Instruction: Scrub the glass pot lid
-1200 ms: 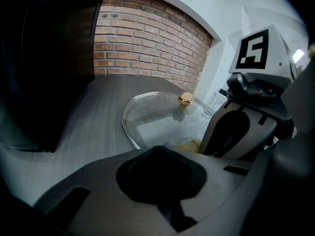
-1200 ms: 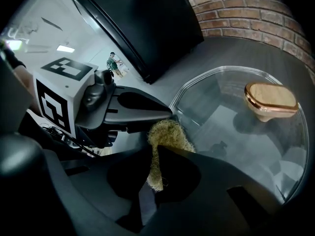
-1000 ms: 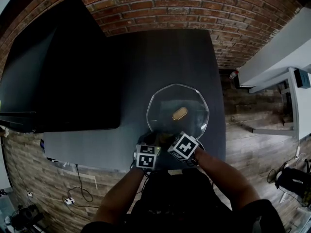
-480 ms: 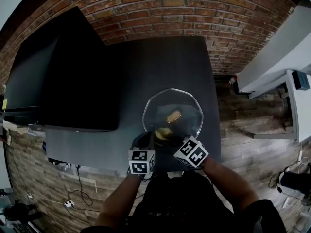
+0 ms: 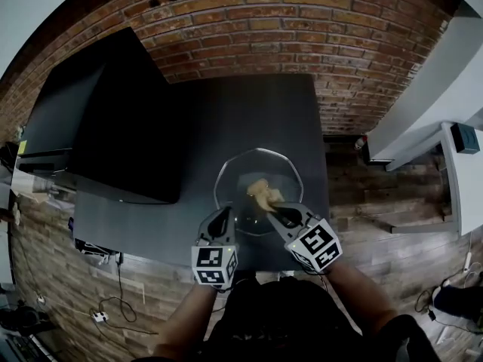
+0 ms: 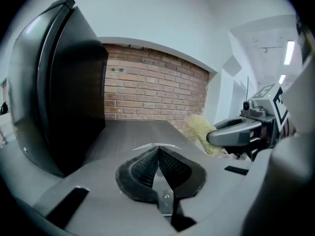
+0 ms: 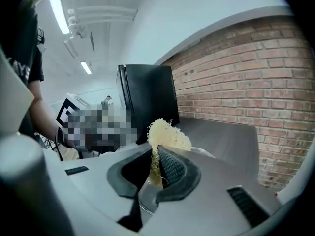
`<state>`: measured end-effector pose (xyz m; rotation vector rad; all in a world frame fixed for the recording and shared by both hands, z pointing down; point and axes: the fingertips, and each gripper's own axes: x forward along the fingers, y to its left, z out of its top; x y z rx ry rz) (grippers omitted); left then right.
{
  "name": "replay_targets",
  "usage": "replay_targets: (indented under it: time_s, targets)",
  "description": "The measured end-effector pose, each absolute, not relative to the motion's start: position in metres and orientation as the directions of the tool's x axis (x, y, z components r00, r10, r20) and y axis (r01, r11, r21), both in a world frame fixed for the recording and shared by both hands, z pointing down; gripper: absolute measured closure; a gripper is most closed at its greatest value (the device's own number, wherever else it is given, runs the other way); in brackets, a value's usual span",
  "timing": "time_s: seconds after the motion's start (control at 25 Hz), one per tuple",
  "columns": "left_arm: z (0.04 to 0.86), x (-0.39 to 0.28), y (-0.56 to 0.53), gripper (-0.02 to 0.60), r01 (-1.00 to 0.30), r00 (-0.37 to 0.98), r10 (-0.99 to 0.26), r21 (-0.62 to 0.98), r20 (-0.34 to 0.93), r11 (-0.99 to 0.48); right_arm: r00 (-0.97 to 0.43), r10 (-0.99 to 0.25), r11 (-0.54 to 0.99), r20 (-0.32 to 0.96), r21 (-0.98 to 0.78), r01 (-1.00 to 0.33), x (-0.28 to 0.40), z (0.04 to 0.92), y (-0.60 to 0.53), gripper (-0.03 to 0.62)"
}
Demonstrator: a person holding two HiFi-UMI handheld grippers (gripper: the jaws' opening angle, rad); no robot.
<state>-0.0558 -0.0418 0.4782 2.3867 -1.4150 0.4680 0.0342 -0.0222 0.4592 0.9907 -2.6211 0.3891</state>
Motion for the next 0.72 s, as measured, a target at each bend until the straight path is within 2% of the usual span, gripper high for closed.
replay_targets:
  time_s: [0.28, 0.72]
  targets:
    - [0.436, -0.03, -0.009, 0.549, -0.901, 0.427, -0.831, 0.09, 0.356, -0.424, -0.663, -0.704, 0.668, 0.255, -0.078, -0.74, 0.092, 0.416, -0.014, 0.553]
    - [0.421, -0.023, 0.044, 0.549, -0.916, 0.39, -0.85, 0.053, 0.353, -0.398, -0.669, -0.716, 0.663, 0.202, -0.102, -0.741, 0.105, 0.402, 0.021, 0.553]
